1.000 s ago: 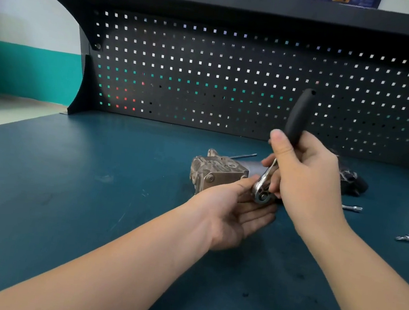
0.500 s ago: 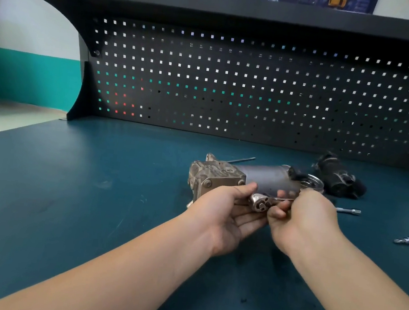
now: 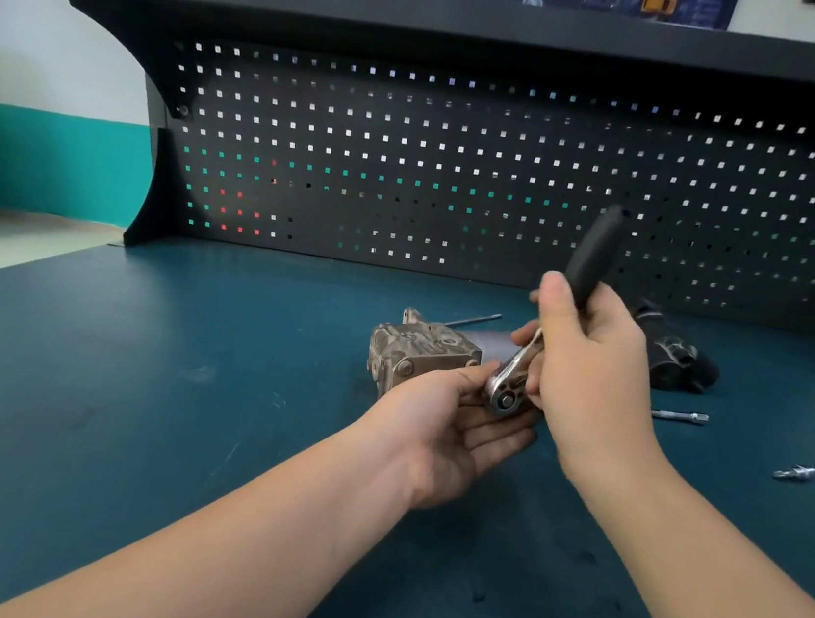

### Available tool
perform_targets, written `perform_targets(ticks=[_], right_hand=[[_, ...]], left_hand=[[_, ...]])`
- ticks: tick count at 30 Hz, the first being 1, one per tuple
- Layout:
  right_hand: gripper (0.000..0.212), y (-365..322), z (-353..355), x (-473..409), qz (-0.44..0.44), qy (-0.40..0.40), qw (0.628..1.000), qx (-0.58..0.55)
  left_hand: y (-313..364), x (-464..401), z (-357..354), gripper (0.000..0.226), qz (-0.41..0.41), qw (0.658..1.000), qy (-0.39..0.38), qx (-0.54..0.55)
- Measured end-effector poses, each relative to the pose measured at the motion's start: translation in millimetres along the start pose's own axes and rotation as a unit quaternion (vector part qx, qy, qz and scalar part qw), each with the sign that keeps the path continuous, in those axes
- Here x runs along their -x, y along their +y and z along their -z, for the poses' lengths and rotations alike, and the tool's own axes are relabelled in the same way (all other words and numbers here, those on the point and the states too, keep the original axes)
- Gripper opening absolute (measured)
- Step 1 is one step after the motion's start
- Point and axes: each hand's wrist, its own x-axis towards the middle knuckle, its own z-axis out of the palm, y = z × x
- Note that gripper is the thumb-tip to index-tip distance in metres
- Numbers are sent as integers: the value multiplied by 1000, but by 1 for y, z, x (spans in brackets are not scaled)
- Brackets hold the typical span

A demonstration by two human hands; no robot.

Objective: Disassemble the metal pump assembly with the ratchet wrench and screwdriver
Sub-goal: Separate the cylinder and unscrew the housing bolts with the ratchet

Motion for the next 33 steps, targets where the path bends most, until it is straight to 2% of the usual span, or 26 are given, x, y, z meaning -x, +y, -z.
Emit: perform_targets(ticks=[3, 5, 7, 8, 9, 11, 13, 15, 18, 20, 22, 25, 27, 28, 30, 31, 32, 33], right_hand=[[27, 7, -4, 6, -132, 102, 979, -118], [33, 8, -4, 9, -244, 160, 930, -222], [37, 9, -3, 11, -347, 187, 864, -313], [36, 10, -2, 11, -370, 186, 845, -338], [35, 11, -2, 11, -373, 179, 844, -342], [34, 12, -2, 6, -319, 157, 884, -304], [29, 9, -1, 1, -180, 107, 956, -205], [23, 4, 0, -1, -15, 7, 997, -72], [18, -1, 0, -1, 141, -95, 983, 65], [19, -3, -3, 2, 187, -115, 968, 119], [20, -3, -5, 6, 190, -101, 968, 126], [19, 2, -8, 12, 89, -13, 995, 29], [21, 5, -8, 12, -34, 76, 995, -58], [23, 7, -7, 10, -121, 120, 976, -138], [29, 7, -5, 8, -297, 176, 890, -298], [32, 7, -5, 9, -348, 185, 855, -338], [35, 9, -4, 9, -369, 185, 842, -348], [37, 11, -5, 8, -367, 178, 849, -336]], left_hand=[[0, -1, 0, 18, 0, 1000, 8, -1], [-1, -1, 0, 18, 4, 1000, 13, 0], [-2, -1, 0, 20, 5, 1000, 17, -5], [-2, -1, 0, 21, 4, 1000, 18, -8], [-3, -1, -1, 21, 3, 1000, 19, -10], [-3, -2, -1, 21, 3, 1000, 17, -6], [-3, -1, -2, 21, 1, 1000, 11, -6], [-2, 1, -2, 23, 0, 1000, 6, -12], [-1, 4, -2, 25, 4, 1000, 5, -1], [0, 4, -2, 22, 6, 1000, 6, 4], [-1, 4, -2, 19, 3, 1000, 6, 3], [1, 3, -1, 18, -1, 1000, 12, 0], [2, 3, -2, 20, 2, 1000, 12, 2], [2, 3, -2, 21, 4, 1000, 11, 2], [1, 1, -2, 23, 8, 1000, 8, -1], [1, 1, -2, 23, 9, 1000, 7, -7], [0, 1, -1, 22, 10, 1000, 7, -11], [0, 0, -1, 21, 10, 1000, 8, -14]])
